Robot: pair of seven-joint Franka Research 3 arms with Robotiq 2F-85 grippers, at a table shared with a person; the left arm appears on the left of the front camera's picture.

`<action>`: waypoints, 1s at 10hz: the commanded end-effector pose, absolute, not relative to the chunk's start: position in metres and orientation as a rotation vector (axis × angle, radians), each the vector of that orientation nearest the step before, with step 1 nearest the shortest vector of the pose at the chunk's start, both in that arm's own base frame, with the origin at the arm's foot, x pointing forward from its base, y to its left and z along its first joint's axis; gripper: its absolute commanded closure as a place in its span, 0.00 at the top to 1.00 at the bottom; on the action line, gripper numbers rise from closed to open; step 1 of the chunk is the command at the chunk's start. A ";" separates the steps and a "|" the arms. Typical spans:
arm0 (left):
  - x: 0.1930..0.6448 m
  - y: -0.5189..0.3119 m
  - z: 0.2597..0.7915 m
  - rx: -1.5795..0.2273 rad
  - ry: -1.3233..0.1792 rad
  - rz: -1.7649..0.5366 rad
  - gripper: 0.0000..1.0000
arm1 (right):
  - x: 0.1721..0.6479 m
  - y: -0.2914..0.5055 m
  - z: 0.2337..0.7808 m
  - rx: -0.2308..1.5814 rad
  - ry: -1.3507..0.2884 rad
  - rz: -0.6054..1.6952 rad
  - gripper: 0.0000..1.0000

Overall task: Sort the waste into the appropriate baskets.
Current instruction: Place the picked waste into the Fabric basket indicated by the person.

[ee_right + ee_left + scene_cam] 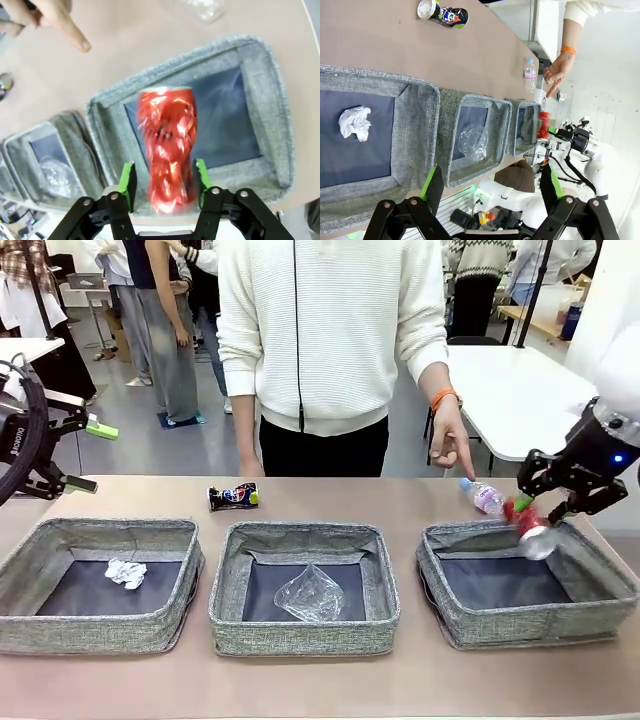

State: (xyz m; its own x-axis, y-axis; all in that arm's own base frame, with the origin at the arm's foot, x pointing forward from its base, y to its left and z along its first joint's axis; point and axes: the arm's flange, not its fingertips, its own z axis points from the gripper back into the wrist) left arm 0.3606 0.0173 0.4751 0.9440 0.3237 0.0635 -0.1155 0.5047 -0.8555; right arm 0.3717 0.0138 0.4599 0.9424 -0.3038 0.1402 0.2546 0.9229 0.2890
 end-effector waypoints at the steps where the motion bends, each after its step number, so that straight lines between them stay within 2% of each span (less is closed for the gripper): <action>1: 0.360 0.017 0.473 -1.035 -0.242 0.254 1.00 | 0.372 0.018 0.468 0.298 -0.222 -0.285 1.00; 5: 0.360 0.017 0.473 -1.035 -0.242 0.254 1.00 | 0.373 0.029 0.494 0.289 -0.272 -0.249 1.00; 6: 0.360 0.017 0.473 -1.035 -0.242 0.254 1.00 | 0.375 0.034 0.506 0.279 -0.218 -0.276 1.00; 7: 0.360 0.017 0.473 -1.035 -0.242 0.254 1.00 | 0.378 0.043 0.536 0.341 -0.087 -0.315 1.00; 8: 0.360 0.017 0.473 -1.035 -0.242 0.254 1.00 | 0.371 0.059 0.583 0.545 0.002 -0.277 1.00; 10: 0.360 0.017 0.473 -1.035 -0.242 0.254 1.00 | 0.353 0.075 0.636 0.714 0.080 -0.159 1.00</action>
State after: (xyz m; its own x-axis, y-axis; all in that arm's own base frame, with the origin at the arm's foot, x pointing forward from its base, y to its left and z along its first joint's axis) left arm 0.3605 0.0173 0.4751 0.9440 0.3236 0.0635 -0.1155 0.5047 -0.8555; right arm 0.3466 0.0804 0.6232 0.9897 -0.1322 -0.0549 0.1394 0.8025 0.5801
